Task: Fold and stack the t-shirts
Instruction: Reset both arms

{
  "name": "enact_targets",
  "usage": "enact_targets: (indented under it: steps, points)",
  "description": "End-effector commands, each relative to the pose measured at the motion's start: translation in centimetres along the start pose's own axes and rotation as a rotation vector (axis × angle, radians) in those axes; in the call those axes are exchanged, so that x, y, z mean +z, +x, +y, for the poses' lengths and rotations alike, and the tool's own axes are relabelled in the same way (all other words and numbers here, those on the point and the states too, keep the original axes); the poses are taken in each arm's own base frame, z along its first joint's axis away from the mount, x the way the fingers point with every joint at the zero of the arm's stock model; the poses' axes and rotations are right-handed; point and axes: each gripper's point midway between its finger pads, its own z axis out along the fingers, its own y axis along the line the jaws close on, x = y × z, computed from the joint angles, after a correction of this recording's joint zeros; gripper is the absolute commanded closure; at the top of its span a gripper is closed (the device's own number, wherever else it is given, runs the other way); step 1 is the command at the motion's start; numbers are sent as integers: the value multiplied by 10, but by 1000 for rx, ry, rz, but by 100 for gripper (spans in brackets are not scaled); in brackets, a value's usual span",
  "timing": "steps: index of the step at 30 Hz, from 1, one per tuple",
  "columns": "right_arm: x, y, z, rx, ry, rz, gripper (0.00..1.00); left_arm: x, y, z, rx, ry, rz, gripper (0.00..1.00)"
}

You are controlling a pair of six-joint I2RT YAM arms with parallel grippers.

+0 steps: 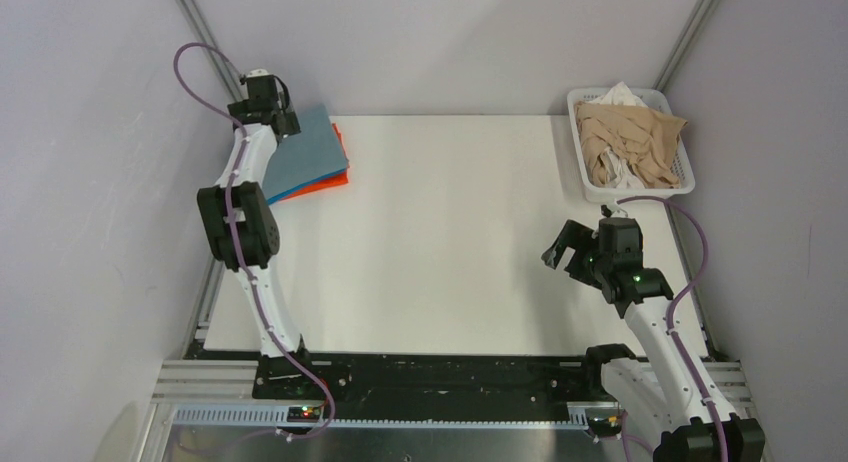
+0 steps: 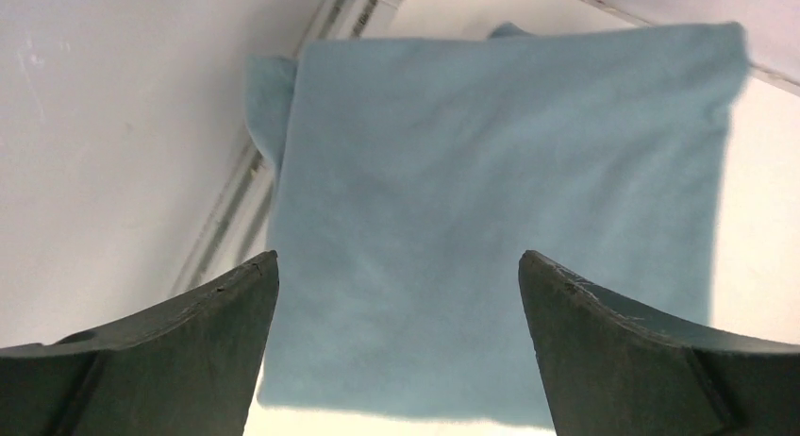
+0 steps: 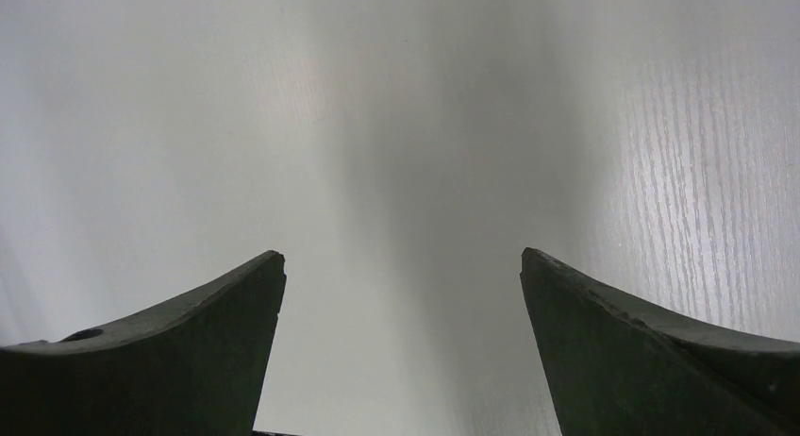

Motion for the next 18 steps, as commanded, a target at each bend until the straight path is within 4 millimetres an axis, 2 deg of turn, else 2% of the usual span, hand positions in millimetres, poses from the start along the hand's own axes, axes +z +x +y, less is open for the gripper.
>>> enact_targets:
  steps: [1,2,3,4,5,6,7,8,9,10,11,12,13,14,15,16,17,18]
  points:
    - [0,-9,2,0,-9,-41,1,-78,-47,-16,-221,190,-111,0]
    - [0,-10,3,0,-12,-44,1,-99,-54,-20,-246,225,-134,0]
    - [-1,-11,4,6,-16,-48,1,-101,-36,-27,-271,248,-99,0]
    - [-2,-10,5,9,-22,-46,1,-127,-43,-35,-281,285,-134,0]
    - [-3,-10,6,11,-28,-50,1,-127,-21,-39,-279,276,-115,0]
    - [-4,-9,7,16,-32,-49,1,-157,-30,-47,-281,304,-181,0]
    - [-6,-9,8,16,-38,-52,1,-160,0,-53,-255,306,-148,0]
    - [-7,-6,9,14,-47,-45,0,-193,-7,-64,-258,365,-214,0]
    - [-8,-4,8,11,-52,-47,1,-217,15,-71,-237,413,-216,0]
    - [-11,-3,9,8,-60,-55,1,-218,46,-72,-213,422,-190,0]
    - [-11,1,6,8,-57,-52,1,-247,50,-75,-219,476,-229,0]
    - [-12,1,6,9,-62,-69,1,-257,59,-76,-223,503,-239,0]
    - [-11,4,4,14,-60,-69,1,-271,88,-73,-216,547,-226,0]
    - [-13,2,8,16,-81,-87,1,-269,125,-76,-189,584,-174,0]
    - [-12,3,8,15,-90,-89,1,-291,127,-73,-218,647,-209,0]
    - [-13,1,10,12,-102,-102,1,-288,163,-72,-206,671,-156,0]
    - [-14,0,11,12,-105,-111,1,-305,163,-65,-239,717,-199,0]
    - [-13,-1,9,14,-95,-121,1,-298,196,-62,-239,716,-147,0]
